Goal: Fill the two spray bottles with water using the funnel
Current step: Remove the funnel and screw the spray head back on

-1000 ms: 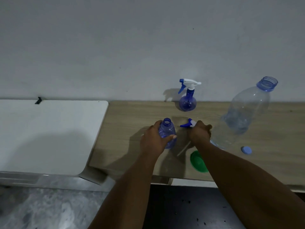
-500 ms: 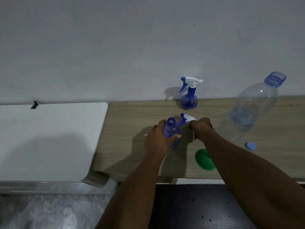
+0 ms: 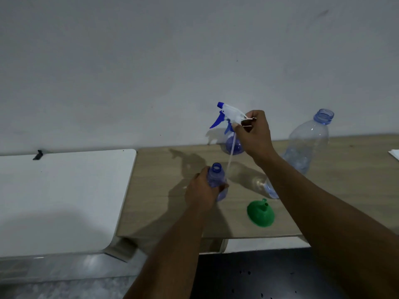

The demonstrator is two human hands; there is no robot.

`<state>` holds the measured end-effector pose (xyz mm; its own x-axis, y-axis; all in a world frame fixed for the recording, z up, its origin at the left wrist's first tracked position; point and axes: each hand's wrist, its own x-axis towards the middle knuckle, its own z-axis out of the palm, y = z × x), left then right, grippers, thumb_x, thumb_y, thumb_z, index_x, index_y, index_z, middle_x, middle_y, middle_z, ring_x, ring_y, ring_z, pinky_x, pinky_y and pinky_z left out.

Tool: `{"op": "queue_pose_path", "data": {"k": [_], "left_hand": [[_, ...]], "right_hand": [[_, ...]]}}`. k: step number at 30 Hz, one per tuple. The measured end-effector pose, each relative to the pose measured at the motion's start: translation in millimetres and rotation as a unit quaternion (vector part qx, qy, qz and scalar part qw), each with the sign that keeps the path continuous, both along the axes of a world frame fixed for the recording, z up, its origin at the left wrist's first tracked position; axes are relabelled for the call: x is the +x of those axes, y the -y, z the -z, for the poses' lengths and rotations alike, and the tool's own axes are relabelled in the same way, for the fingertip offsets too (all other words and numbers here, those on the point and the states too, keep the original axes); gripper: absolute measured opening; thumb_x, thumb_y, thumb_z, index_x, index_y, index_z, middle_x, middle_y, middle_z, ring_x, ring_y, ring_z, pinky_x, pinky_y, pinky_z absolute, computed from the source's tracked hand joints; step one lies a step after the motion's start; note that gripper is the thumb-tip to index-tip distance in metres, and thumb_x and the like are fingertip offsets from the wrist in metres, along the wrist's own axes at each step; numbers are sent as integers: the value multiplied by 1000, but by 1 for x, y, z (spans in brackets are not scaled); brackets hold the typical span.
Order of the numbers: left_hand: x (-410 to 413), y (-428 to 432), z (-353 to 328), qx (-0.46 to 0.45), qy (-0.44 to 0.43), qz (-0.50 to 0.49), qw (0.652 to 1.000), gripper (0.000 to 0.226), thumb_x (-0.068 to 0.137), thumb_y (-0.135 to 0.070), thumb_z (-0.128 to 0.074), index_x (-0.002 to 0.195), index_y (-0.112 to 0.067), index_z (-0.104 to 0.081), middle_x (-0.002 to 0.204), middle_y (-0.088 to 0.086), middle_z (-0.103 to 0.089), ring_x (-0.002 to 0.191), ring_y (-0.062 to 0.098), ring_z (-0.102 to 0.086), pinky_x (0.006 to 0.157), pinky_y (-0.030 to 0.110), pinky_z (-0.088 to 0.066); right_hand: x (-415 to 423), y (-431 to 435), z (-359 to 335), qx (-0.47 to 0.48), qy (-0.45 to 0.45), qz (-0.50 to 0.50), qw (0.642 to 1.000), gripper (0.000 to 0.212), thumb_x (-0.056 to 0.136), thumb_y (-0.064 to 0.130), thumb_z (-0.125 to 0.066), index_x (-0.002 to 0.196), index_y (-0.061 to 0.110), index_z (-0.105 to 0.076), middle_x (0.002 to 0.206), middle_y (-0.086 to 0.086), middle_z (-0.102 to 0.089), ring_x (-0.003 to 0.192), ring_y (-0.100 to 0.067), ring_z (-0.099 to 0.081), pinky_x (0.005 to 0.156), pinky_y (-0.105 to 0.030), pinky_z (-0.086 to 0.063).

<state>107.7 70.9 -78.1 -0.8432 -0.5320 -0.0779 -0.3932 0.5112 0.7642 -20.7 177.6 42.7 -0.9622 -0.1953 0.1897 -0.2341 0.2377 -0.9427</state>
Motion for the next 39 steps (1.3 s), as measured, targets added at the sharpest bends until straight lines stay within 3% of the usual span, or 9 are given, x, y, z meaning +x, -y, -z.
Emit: {"op": "queue_pose_path", "data": {"k": [3,8,12,17,22,26,28,33,39], "left_hand": [[-1,0,0,43,-3,11,999,67,58,-72,-54,113,-35,-62,103,-4,-70,97,23,-66,90,45,-53],[-1,1,-4,13,7,22,1000,55,71,-56,-76,119,-38,-56,104,-4,-69,96,23,-66,88,42,-54],[3,2,-7,29,-5,24,999,43,73,-51,-77,110,-38,-58,96,-11,-69,90,16,-66,87,40,-54],[0,2,1,36,6,22,999,68,60,-72,-67,119,-42,-54,105,-10,-69,98,20,-66,89,43,-54],[-1,3,0,74,5,28,997,86,52,-78,-56,125,-31,-59,110,-8,-66,107,23,-64,94,39,-50],[4,0,-8,67,-18,2,998,81,56,-73,-58,125,-30,-59,111,-7,-69,102,19,-65,91,44,-54],[4,-1,-10,72,-15,3,997,85,50,-74,-53,121,-29,-60,109,-6,-71,101,20,-66,91,45,-54],[1,2,-11,75,23,18,997,61,64,-63,-63,115,-30,-60,106,-6,-70,102,21,-66,94,44,-53],[1,2,-7,35,15,15,999,57,75,-56,-76,123,-30,-59,109,-4,-69,102,20,-65,88,36,-51]], "right_hand": [[12,3,-25,-19,-48,-16,999,33,89,17,-68,111,11,-45,92,7,-62,84,-16,-67,79,-46,-58],[27,11,-47,-21,-98,-38,994,31,88,16,-68,108,13,-44,91,-3,-65,80,-25,-68,74,-45,-57],[33,15,-44,-11,-116,-56,992,32,89,13,-68,109,12,-44,85,6,-62,77,-19,-66,70,-34,-55],[39,15,-13,19,-112,-84,990,35,86,12,-73,106,11,-44,89,5,-61,69,1,-64,60,-18,-51],[46,8,38,58,-82,-96,990,36,81,10,-77,97,10,-45,89,-10,-62,70,-8,-63,59,-13,-45],[51,2,59,86,-58,-106,989,48,82,16,-76,116,30,-45,113,6,-63,90,-7,-67,69,-12,-51],[51,-1,63,116,-56,-120,984,48,83,19,-76,123,29,-51,112,9,-63,90,-4,-64,71,-13,-49],[46,-5,56,237,-96,-159,954,27,85,21,-76,108,18,-62,88,10,-60,76,-7,-55,65,-18,-39],[35,15,37,376,-152,-249,880,43,88,13,-66,129,13,-52,119,-9,-62,103,-26,-61,86,-38,-53]]}}
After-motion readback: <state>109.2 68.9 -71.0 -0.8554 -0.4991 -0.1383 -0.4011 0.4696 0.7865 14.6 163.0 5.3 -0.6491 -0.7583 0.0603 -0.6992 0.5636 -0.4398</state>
